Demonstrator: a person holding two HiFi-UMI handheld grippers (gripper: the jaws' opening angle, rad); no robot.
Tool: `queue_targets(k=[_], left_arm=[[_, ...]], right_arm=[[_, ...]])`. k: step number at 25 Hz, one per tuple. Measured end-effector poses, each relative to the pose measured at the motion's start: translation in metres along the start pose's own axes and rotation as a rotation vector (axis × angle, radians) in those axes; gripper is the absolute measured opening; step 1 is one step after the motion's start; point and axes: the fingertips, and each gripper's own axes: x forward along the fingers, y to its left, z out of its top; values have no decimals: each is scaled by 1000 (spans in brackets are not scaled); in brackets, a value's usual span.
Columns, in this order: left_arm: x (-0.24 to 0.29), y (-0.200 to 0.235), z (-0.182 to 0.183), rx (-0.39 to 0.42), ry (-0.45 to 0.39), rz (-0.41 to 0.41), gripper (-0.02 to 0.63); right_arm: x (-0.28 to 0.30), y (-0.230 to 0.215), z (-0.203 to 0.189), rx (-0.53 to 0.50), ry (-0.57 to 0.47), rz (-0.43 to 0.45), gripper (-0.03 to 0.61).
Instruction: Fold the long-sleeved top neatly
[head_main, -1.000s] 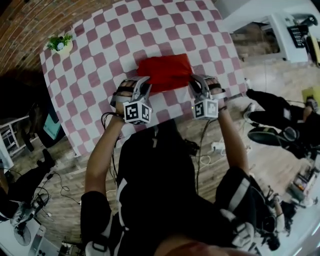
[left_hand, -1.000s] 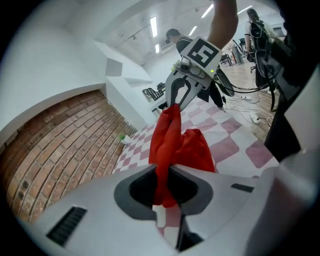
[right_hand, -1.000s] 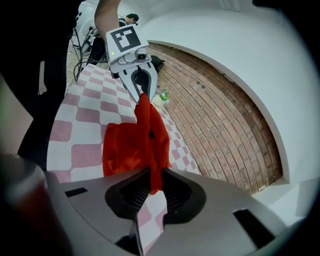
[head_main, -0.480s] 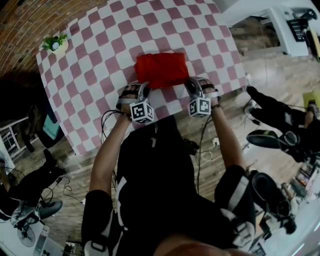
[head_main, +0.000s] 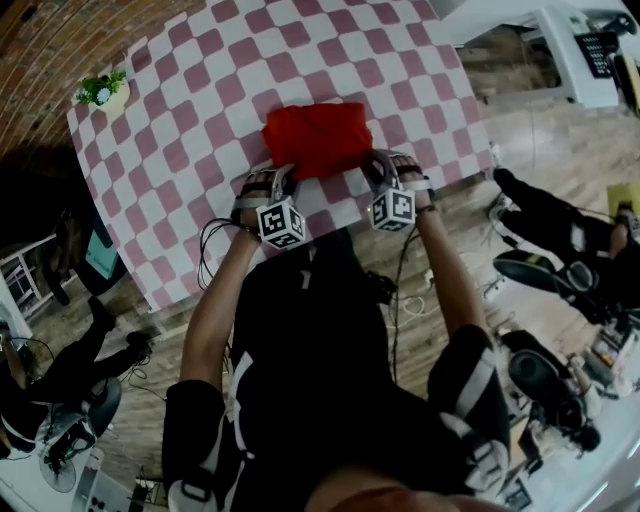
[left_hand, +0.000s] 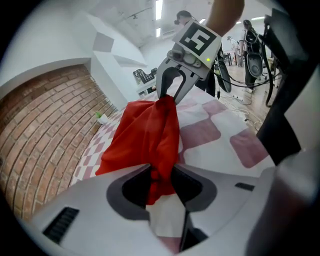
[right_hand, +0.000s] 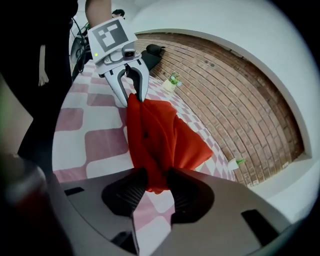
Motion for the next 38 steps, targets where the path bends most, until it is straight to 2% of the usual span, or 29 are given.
queue_targets(k=[3,6,9,12,15,18,23,26,28,30,34,38], left_arm=[[-14,-12,4,-54,-17,-85,163],[-37,-12,9,-98,-65,-117,189],[-62,13,16,-168,-116,-70,189],[-71,48,32,-191,-157,4,189],[-54,67,45,-188,-159,11,189],[-28,67,49,-214,-133,-48,189],[4,41,36,-275,-81,-175,193],[13,31,28,-300,-57,-195,193],[16,32,28,-311,-51,-193,193],[20,34,29,-312,-42,-191,193],[25,34,28,-324,-23,-194,193],[30,33,28,-386,-28,-196,193]], right_arm=[[-15,7,6,60,-6,72,156],[-36,6,18,137,-52,116,183],[-58,-18,32,269,-112,133,184],[-64,-59,40,357,-141,118,183],[-49,-94,38,324,-127,105,183],[-23,-117,30,266,-85,132,183],[24,-122,5,170,-6,256,183],[41,-118,5,130,-12,325,183],[49,-114,12,121,-53,362,183],[54,-113,23,120,-114,387,175],[55,-122,34,129,-187,418,55],[76,-139,16,302,-146,456,29]])
